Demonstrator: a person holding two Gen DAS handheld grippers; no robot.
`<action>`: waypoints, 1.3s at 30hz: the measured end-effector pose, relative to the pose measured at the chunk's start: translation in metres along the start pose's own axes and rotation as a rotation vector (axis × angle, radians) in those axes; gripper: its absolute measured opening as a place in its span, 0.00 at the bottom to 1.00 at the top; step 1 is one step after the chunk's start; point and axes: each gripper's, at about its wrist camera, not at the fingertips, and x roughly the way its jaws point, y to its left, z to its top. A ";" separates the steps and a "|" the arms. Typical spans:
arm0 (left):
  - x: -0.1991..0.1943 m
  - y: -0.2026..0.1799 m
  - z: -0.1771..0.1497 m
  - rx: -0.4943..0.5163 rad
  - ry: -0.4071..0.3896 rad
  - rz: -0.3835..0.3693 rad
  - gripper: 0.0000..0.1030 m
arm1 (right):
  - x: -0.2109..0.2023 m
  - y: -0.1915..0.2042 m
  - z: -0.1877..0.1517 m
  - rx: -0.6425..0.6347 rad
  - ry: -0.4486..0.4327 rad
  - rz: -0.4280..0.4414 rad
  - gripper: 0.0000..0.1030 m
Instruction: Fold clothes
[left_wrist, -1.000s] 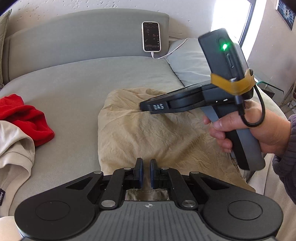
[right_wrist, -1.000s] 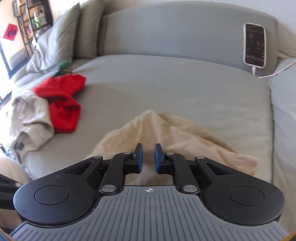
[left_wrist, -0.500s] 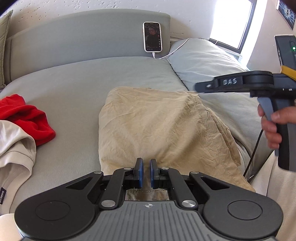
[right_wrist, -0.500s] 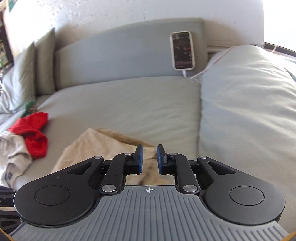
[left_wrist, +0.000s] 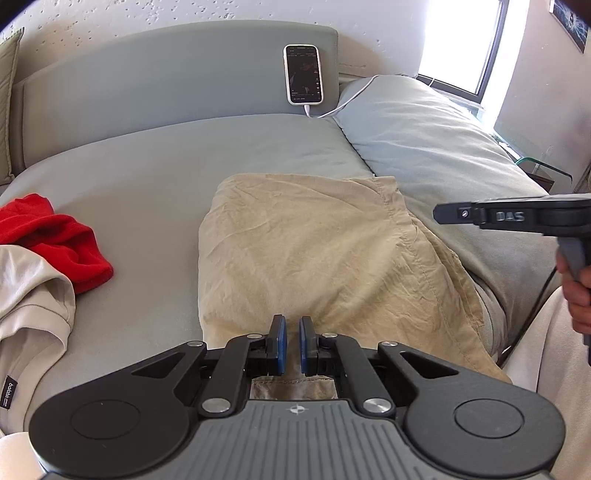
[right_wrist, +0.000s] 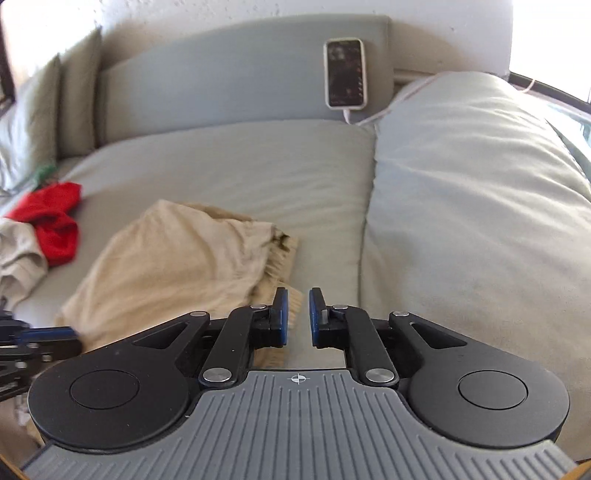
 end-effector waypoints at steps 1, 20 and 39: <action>0.000 0.000 0.000 -0.003 0.002 0.000 0.03 | -0.005 0.010 0.001 -0.020 -0.013 0.041 0.15; -0.003 -0.005 -0.006 0.093 -0.014 0.011 0.03 | -0.027 0.005 -0.056 -0.100 0.313 -0.042 0.26; -0.031 -0.010 -0.013 0.076 0.040 -0.083 0.14 | -0.048 0.008 -0.079 0.124 0.251 0.203 0.43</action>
